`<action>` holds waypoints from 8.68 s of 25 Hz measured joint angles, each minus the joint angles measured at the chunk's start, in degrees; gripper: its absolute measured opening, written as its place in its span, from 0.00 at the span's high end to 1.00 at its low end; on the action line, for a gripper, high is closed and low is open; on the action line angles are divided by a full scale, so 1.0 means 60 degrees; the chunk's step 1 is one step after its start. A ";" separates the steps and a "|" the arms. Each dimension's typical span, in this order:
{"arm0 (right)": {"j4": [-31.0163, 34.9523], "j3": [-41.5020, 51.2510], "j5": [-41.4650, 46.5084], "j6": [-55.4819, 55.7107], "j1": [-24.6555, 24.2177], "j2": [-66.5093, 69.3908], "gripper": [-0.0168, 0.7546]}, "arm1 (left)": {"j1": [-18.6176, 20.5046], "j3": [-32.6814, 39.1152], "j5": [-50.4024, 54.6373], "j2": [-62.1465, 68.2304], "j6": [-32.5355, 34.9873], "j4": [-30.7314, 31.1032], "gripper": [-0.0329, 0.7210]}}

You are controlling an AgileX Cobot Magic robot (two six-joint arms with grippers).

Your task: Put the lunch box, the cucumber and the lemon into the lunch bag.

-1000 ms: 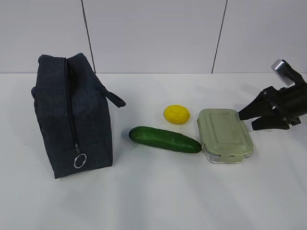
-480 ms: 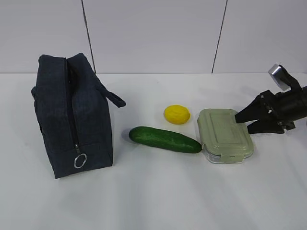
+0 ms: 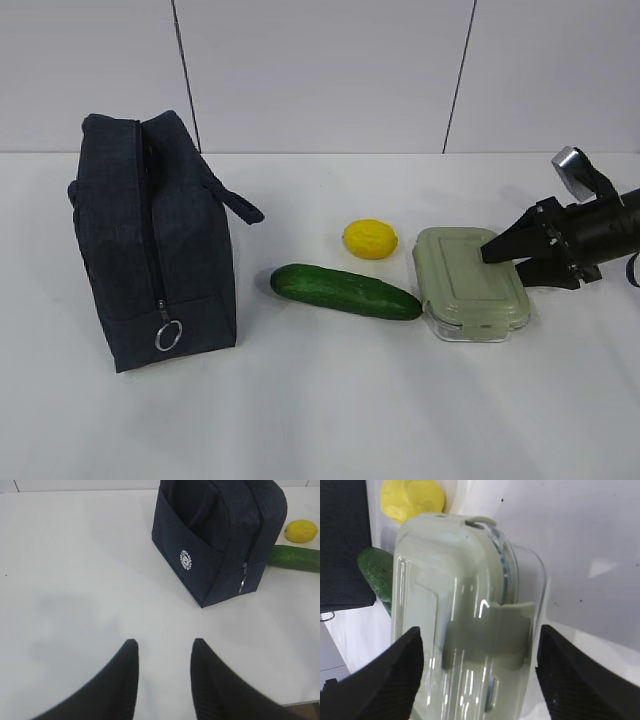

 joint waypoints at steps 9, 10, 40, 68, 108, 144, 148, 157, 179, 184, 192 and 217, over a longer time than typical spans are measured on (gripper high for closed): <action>0.0407 0.0000 0.0282 -0.0407 0.0000 0.0395 0.27 | 0.0000 0.0000 0.0000 0.0000 0.0000 0.0000 0.64; 0.0407 0.0000 0.0282 -0.0437 0.0000 0.0413 0.27 | 0.0000 0.0000 0.0000 0.0000 0.0000 0.0000 0.64; 0.0875 -0.0083 0.0249 -0.0763 0.0000 0.0439 0.44 | 0.0000 0.0000 0.0000 0.0000 0.0000 0.0000 0.64; 0.0697 -0.0064 0.0187 0.2113 0.0000 -0.2852 0.44 | 0.0000 0.0000 0.0000 0.0000 0.0000 -0.0017 0.64; 0.0121 -0.0005 0.0407 0.2744 0.1089 -0.3694 0.44 | 0.0000 -0.1221 -0.4077 0.6965 -0.0056 -0.4125 0.32; 0.0179 -0.0005 0.0407 0.2644 0.1089 -0.3694 0.44 | 0.0000 -0.5543 -0.5520 1.5485 0.0453 -0.6624 0.38; 0.0179 -0.0005 0.0407 0.2644 0.1089 -0.3694 0.44 | 0.0000 -0.5543 -0.5920 1.5482 0.0490 -0.6644 0.43; 0.0179 -0.0005 0.0407 0.2644 0.1089 -0.3694 0.44 | 0.0000 -0.5580 -0.6155 1.5714 0.0664 -0.6719 0.47; 0.0185 -0.0005 0.0407 0.2690 0.1089 -0.3694 0.44 | 0.0000 -0.5632 -0.5607 1.6054 0.1443 -0.7420 0.94; 0.0185 -0.0005 0.0407 0.3161 0.1089 -0.3694 0.44 | 0.0000 -0.5632 -0.5290 1.5664 0.1552 -0.7363 0.94; 0.0185 -0.0005 0.0407 0.3743 0.1145 -0.4177 0.44 | 0.0000 -0.5632 -0.4540 1.5541 0.1565 -0.7522 0.94; -0.1109 -0.2045 0.0642 0.6519 0.4130 -0.4498 0.44 | -0.0909 -0.5632 -0.4814 1.5039 0.1747 -0.7582 0.95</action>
